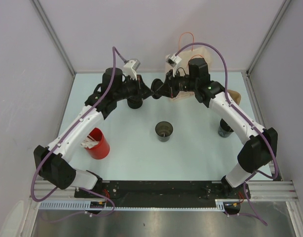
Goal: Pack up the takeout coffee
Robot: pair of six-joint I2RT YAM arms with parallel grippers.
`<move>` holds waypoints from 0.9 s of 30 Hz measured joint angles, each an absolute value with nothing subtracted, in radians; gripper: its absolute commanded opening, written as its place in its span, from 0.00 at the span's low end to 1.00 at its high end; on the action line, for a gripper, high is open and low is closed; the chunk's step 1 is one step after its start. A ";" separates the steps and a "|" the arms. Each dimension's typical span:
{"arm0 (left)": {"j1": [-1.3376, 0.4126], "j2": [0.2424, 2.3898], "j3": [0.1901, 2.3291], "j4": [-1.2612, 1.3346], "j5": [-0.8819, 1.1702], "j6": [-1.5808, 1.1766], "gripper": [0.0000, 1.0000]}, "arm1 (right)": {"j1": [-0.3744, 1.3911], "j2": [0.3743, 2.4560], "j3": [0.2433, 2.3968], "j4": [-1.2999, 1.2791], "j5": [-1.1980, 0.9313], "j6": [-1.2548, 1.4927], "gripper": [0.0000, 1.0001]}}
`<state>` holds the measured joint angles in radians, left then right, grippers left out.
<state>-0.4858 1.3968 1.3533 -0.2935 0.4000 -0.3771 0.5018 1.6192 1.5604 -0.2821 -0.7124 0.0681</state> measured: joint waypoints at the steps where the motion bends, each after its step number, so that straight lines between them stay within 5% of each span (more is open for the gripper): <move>1: -0.485 1.397 1.353 -0.293 0.403 -0.377 0.13 | 0.502 1.619 1.562 -0.283 -0.712 0.067 0.00; 4: -0.482 1.397 1.353 -0.290 0.413 -0.376 0.29 | 0.502 1.619 1.566 -0.290 -0.713 0.064 0.00; 5: -0.480 1.397 1.353 -0.290 0.422 -0.377 0.49 | 0.501 1.619 1.570 -0.296 -0.712 0.056 0.00; 8: -0.473 1.395 1.353 -0.281 0.476 -0.385 0.72 | 0.502 1.619 1.579 -0.310 -0.711 0.038 0.00; 11: -0.439 1.383 1.354 -0.276 0.531 -0.386 0.83 | 0.502 1.618 1.587 -0.335 -0.710 0.002 0.00; 17: -0.249 1.315 1.354 -0.280 0.585 -0.374 0.99 | 0.492 1.617 1.652 -0.494 -0.692 -0.133 0.00; 27: 0.038 1.224 1.354 -0.335 0.648 -0.302 1.00 | 0.552 1.662 1.944 -0.990 -0.555 -0.541 0.02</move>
